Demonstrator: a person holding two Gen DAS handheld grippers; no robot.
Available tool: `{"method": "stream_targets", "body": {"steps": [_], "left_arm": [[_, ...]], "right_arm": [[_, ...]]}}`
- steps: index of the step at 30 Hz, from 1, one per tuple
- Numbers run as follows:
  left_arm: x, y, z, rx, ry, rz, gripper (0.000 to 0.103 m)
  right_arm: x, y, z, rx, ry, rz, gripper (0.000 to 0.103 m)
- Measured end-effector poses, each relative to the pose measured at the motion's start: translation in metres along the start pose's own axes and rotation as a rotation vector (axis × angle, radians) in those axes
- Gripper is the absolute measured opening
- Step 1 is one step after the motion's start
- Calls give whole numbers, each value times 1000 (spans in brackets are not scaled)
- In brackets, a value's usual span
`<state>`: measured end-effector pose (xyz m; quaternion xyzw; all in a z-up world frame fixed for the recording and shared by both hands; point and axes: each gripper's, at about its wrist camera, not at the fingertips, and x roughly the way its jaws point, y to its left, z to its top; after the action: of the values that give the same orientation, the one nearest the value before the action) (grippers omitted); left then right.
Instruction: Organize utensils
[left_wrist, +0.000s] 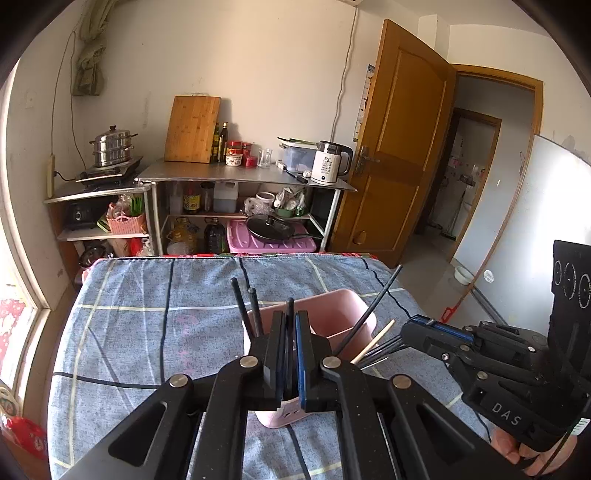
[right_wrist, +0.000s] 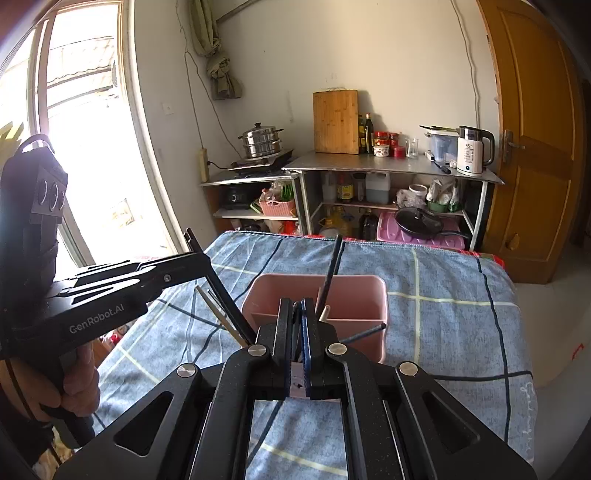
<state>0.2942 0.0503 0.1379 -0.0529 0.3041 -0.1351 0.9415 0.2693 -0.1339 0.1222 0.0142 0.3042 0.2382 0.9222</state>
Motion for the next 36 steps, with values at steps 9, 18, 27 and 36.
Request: {"method": "stream_targets", "body": {"steps": [9,18,27,36], "left_arm": [[-34,-8,-2,11,-54,14,14],[-81,-22,-27,8,-111,16,18],[-106,-37,-76,-19,-119,55,20],[-111,-53,-125,-12,-104,85,20]], "right_arm": [[-27,1,1,-10,-46,-21,10],[-64,3,-20,-1,-89,-32,19],[-92,10,-57,0,-104,-43,25],[-106,23,-106,-12,-89,-56,27]]}}
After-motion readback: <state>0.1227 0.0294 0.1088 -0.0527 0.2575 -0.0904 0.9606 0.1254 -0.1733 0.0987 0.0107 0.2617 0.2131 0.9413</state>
